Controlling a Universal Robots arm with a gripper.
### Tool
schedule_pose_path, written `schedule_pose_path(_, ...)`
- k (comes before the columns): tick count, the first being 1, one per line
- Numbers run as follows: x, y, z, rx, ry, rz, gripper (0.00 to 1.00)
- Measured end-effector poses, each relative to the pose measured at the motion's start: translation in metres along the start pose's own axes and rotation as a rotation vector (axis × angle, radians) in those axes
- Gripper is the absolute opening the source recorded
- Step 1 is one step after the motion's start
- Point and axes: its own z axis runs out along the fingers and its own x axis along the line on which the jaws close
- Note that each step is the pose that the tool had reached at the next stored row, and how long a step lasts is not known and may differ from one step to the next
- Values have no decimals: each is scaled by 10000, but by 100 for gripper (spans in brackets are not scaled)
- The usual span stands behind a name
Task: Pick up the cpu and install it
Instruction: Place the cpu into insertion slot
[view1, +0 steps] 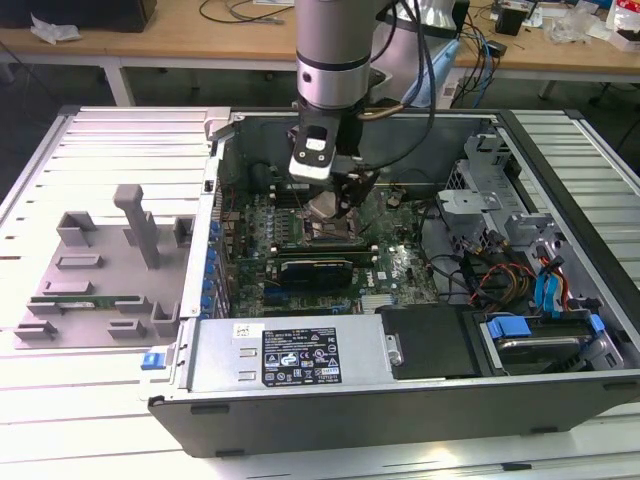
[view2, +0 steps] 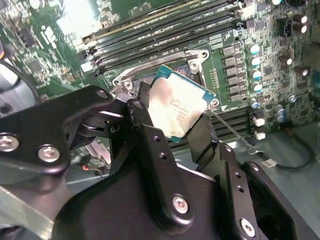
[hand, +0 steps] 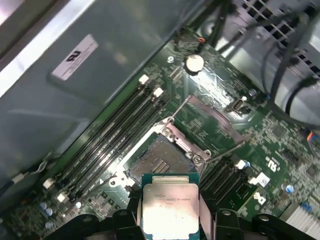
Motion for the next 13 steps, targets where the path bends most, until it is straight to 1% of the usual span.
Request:
schedule_pose_path(1, 0, 0, 1, 2, -9, 157, 54)
schedule_pose_path(4, 0, 0, 4, 10, -52, 851, 54)
schedule_pose_path(7, 0, 0, 9, 21, -113, 1847, 54)
schedule_pose_path(8, 0, -1, 10, 24, -129, 2110, 54)
schedule_pose_path(12, 0, -1, 13, 31, -168, 2764, 54)
schedule_pose_path(13, 0, -1, 14, 35, -188, 3102, 54)
